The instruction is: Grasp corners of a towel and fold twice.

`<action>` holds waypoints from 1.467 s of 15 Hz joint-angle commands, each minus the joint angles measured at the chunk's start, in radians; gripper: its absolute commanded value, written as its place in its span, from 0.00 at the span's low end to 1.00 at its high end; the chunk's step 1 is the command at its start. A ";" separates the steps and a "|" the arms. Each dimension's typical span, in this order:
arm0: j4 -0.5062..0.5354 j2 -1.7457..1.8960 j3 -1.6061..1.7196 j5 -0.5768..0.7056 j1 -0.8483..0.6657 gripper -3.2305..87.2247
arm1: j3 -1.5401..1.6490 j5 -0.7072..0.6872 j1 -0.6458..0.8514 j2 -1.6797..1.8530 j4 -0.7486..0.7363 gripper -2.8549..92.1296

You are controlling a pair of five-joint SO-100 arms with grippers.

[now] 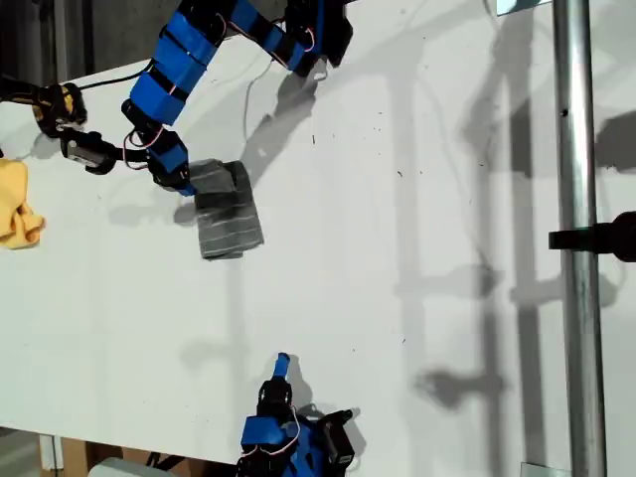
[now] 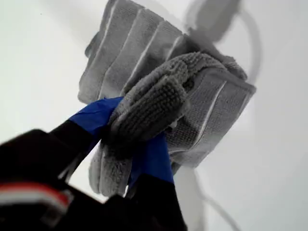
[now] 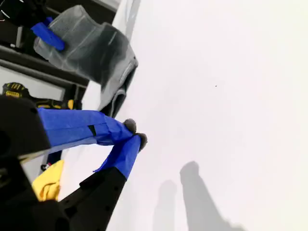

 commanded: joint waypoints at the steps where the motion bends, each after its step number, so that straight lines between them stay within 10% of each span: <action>1: 0.003 0.006 0.005 -0.009 -0.003 0.02 | -0.086 0.021 -0.046 -0.023 -0.078 0.03; 10: 0.003 0.006 0.005 -0.014 0.002 0.02 | -0.244 0.074 -0.112 -0.360 -0.318 0.05; 14: 0.003 0.006 0.006 -0.017 -0.002 0.02 | -0.396 0.051 -0.143 -0.370 -0.230 0.48; 22: -0.044 0.006 0.008 -0.101 0.015 0.02 | -0.066 0.031 -0.028 0.201 0.006 0.06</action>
